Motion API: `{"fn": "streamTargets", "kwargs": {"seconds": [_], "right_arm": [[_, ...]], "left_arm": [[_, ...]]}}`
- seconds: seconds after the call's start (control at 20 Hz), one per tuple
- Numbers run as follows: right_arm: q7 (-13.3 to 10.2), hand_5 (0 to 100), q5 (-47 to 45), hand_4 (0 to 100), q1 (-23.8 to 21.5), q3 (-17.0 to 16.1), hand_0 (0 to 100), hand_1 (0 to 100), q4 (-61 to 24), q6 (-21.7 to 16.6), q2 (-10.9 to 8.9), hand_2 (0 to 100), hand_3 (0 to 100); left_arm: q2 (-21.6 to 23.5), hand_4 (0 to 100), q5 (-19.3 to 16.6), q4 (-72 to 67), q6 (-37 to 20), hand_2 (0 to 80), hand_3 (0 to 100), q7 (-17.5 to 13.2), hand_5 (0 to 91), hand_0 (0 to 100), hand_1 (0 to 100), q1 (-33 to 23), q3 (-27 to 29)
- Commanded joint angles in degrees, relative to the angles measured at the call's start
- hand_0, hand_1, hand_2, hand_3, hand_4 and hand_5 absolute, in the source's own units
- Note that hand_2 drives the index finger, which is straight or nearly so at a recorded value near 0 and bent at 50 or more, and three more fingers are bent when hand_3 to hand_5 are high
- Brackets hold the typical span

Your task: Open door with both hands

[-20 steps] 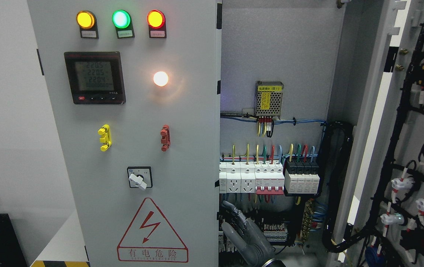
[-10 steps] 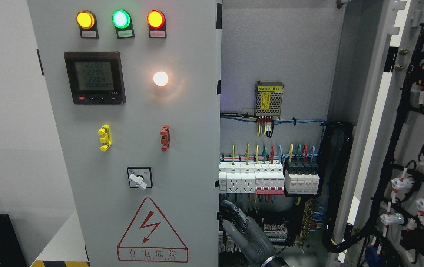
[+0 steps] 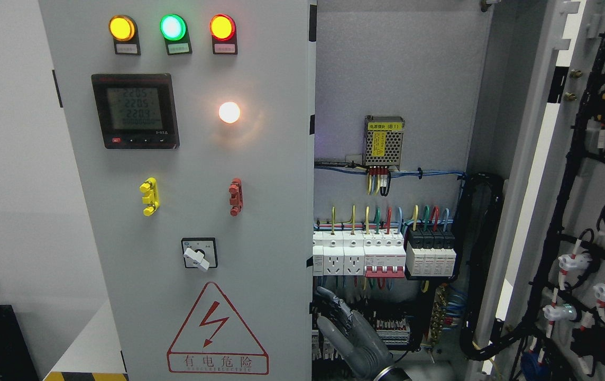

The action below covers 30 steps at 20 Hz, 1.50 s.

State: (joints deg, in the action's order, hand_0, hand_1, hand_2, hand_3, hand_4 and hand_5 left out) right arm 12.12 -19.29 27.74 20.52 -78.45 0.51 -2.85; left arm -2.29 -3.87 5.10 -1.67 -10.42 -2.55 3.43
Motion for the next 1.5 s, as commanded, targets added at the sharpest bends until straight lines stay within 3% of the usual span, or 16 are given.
{"fn": "streamTargets", "kwargs": {"seconds": [0.0, 0.7, 0.85, 1.45], "right_arm": [[0.0, 0, 0.0, 0, -0.8, 1.4, 12, 39, -1.8, -0.1, -0.58, 0, 0], [0.2, 0, -2.5, 0, 1.4, 1.5, 12, 39, 0.7, 0.4, -0.67, 0, 0], [2.4, 0, -2.5, 0, 1.3, 1.6, 12, 39, 0.3, 0.3, -0.67, 0, 0], [3.8, 0, -2.5, 0, 4.1, 1.5, 12, 39, 4.5, 0.4, -0.93, 0, 0]], "left_arm": [[0.0, 0, 0.0, 0.0, -0.3, 0.0, 0, 0.0, 0.0, 12, 39, 0.0, 0.0], [0.0, 0, 0.0, 0.0, -0.3, 0.0, 0, 0.0, 0.0, 12, 39, 0.0, 0.0], [0.0, 0, 0.0, 0.0, -0.2, 0.0, 0, 0.0, 0.0, 12, 39, 0.0, 0.0], [0.0, 0, 0.0, 0.0, -0.2, 0.0, 0, 0.0, 0.0, 12, 39, 0.0, 0.0]]}}
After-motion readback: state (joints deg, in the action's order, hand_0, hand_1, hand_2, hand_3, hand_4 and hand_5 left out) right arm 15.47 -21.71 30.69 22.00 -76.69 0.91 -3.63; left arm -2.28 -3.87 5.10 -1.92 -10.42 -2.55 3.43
